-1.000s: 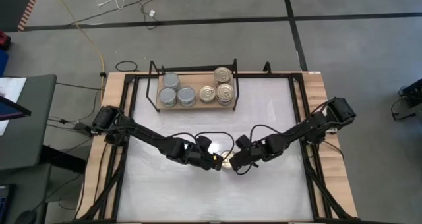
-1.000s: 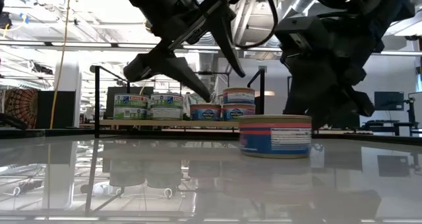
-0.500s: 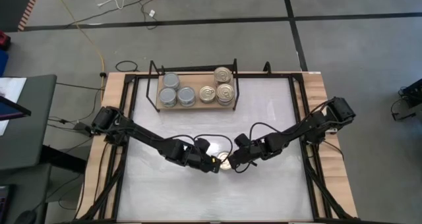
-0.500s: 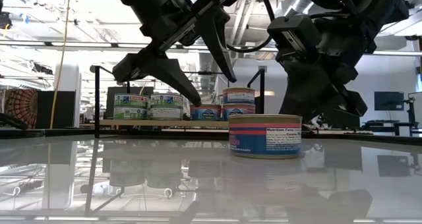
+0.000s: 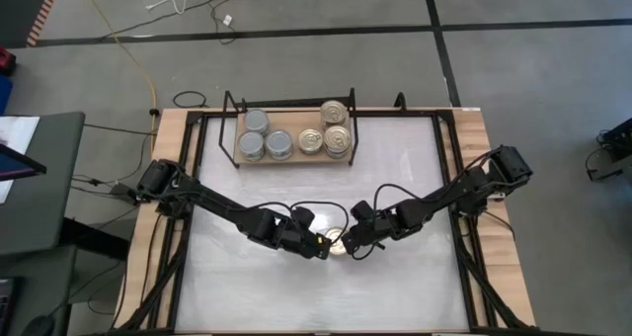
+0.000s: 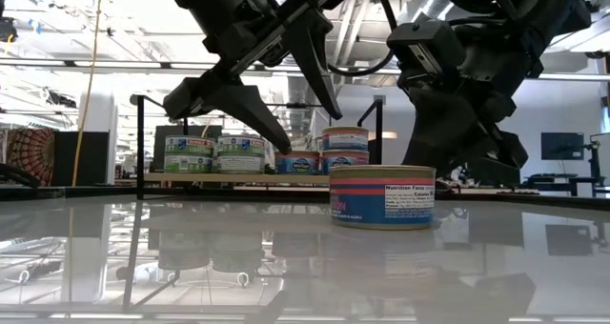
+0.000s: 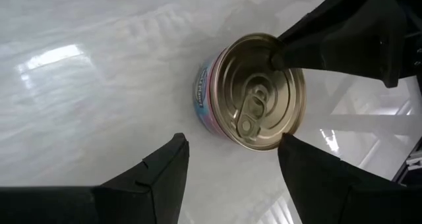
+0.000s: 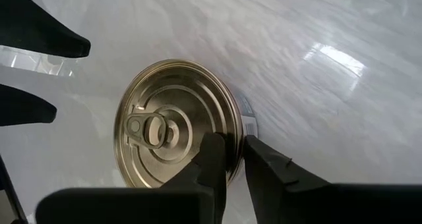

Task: Stack canned seafood by type on shelf
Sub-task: Stack the blue tuna can on top of the blue tuna can on the shelf

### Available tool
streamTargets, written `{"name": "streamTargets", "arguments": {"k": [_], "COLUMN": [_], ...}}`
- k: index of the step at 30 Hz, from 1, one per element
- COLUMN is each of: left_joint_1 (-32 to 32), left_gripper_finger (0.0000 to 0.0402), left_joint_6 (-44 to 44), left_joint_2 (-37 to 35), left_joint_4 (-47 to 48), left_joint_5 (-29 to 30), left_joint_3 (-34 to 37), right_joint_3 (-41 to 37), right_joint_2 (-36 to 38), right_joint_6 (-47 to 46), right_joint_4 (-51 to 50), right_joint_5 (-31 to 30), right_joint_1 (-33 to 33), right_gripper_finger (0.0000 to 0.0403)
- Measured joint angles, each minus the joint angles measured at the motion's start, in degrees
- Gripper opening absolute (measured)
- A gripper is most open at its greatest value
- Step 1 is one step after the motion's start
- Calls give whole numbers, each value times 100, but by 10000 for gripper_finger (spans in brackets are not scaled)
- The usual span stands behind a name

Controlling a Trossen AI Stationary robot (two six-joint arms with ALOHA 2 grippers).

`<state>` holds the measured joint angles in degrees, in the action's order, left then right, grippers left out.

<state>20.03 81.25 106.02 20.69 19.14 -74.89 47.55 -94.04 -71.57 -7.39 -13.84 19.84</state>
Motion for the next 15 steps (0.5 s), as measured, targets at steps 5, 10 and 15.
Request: {"name": "streamTargets", "arguments": {"k": [5, 10, 15], "left_joint_1": [0, 0, -3], "left_gripper_finger": [222, 222, 222], "left_joint_6": [0, 0, 146], "left_joint_2": [0, 0, 0], "left_joint_4": [1, -3, -125], "left_joint_5": [17, 55, -121], "left_joint_3": [0, 0, 0], "right_joint_3": [-4, -4, -4], "right_joint_2": [0, -2, -2], "right_joint_6": [10, 21, 85], "right_joint_4": [22, 31, 27], "right_joint_5": [2, 2, 4], "right_joint_1": [0, 0, 0], "right_gripper_finger": [79, 79, 79]}}
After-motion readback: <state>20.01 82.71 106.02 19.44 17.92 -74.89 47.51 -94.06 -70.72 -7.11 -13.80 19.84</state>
